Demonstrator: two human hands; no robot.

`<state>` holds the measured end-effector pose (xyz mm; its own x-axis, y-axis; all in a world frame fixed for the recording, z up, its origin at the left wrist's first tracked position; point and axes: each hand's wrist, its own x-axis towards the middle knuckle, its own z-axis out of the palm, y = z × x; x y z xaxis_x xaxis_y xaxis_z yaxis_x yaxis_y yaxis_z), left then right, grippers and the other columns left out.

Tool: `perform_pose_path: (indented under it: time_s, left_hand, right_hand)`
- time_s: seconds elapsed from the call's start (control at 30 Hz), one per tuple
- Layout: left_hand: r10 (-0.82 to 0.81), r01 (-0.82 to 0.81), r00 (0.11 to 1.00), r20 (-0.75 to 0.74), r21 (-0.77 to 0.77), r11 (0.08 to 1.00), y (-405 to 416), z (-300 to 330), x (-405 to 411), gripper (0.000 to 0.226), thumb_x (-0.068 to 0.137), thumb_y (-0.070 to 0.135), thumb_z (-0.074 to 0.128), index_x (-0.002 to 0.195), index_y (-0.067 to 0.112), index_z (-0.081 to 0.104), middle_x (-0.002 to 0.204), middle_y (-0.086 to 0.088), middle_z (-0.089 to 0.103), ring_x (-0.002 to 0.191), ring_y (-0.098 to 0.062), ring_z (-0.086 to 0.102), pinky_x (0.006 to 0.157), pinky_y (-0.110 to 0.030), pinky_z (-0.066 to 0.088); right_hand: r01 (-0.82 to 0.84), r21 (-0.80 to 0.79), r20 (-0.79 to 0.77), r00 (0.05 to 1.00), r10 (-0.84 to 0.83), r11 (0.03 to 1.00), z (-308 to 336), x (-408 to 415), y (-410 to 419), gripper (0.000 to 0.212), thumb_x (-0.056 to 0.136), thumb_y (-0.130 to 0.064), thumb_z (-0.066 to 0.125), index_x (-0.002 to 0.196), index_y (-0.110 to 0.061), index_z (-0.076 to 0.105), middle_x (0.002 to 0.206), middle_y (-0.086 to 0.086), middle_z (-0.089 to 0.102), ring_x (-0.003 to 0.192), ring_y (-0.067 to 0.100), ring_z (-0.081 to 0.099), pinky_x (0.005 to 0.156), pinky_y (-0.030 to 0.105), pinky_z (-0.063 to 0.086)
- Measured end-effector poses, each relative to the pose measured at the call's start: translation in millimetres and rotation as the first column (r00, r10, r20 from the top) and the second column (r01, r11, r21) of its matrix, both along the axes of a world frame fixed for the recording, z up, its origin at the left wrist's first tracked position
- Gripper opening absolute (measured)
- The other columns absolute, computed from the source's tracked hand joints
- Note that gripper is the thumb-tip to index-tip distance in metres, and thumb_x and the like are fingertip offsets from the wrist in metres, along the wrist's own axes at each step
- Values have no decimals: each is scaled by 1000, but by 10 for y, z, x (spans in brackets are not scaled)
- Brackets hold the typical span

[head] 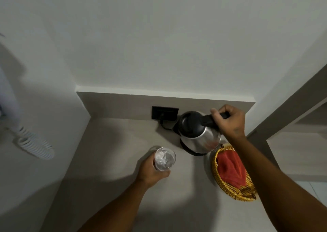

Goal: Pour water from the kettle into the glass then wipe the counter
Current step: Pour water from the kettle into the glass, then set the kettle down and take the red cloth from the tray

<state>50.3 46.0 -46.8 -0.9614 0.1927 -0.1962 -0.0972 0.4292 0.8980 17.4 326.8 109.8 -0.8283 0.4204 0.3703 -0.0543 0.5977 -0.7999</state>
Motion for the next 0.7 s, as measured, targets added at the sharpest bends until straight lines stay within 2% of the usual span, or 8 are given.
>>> perform_pose_path:
  time_s: [0.13, 0.27, 0.33, 0.4, 0.43, 0.53, 0.63, 0.7]
  left_hand:
    - [1, 0, 999, -42, 14, 1000, 12, 24, -5, 87, 50, -1, 97, 129, 17, 65, 118, 1, 76, 108, -12, 71, 84, 3, 46]
    - [-5, 6, 998, -57, 12, 1000, -9, 4, -5, 85, 46, 3, 98, 124, 18, 68, 113, 4, 78, 105, -7, 73, 86, -2, 49]
    - [-18, 18, 998, -67, 5, 1000, -9, 24, -12, 85, 43, 9, 97, 123, 21, 68, 112, 5, 78, 104, -5, 73, 88, -5, 51]
    - [-18, 18, 997, -75, 5, 1000, -18, 37, -10, 86, 43, 9, 97, 123, 20, 68, 113, 4, 78, 105, -6, 73, 89, -8, 52]
    - [-18, 19, 997, -74, 7, 1000, -22, 40, -9, 86, 44, 7, 97, 124, 19, 67, 114, 3, 78, 105, -7, 73, 89, -8, 53]
    - [-25, 26, 997, -69, 6, 1000, -2, 47, 6, 86, 47, -1, 95, 126, 17, 67, 114, 2, 78, 105, -9, 73, 88, -9, 53]
    - [-16, 17, 999, -52, 16, 1000, 15, 57, 11, 84, 49, -8, 93, 126, 12, 67, 115, 0, 77, 106, -4, 71, 86, -1, 48]
    - [-21, 22, 999, -50, 12, 1000, 22, 65, 8, 83, 51, -9, 92, 127, 11, 66, 116, -2, 76, 106, -3, 70, 86, 0, 48]
  right_hand:
    - [195, -277, 89, 980, -177, 941, -295, -95, 262, 30, 88, -22, 73, 62, -18, 60, 60, 1, 58, 58, 13, 55, 61, 33, 50]
    - [264, -410, 109, 964, -241, 873, -594, -166, 341, 37, 90, -20, 71, 55, -19, 57, 52, -8, 52, 50, 3, 49, 62, 29, 46]
    - [288, -459, 126, 958, -259, 840, -689, -202, 390, 37, 91, -22, 70, 57, -14, 58, 55, -6, 52, 54, 8, 52, 63, 34, 49]
    - [287, -491, 141, 958, -250, 823, -716, -236, 418, 35, 92, -23, 68, 62, -7, 59, 60, 3, 52, 60, 21, 53, 65, 43, 53]
    - [283, -491, 142, 959, -245, 824, -716, -249, 432, 35, 92, -22, 68, 62, -7, 59, 60, 5, 51, 61, 24, 52, 66, 43, 52]
    - [263, -473, 126, 965, -230, 841, -697, -227, 490, 38, 93, -18, 67, 58, -10, 55, 58, 7, 49, 57, 23, 47, 63, 38, 47]
    - [257, -460, 130, 966, -222, 850, -721, -153, 593, 39, 94, -18, 67, 58, -10, 55, 59, 9, 49, 57, 25, 47, 63, 38, 46]
    - [274, -450, 142, 962, -235, 850, -738, -116, 626, 39, 94, -20, 66, 57, -14, 56, 60, 7, 51, 58, 24, 49, 64, 40, 48]
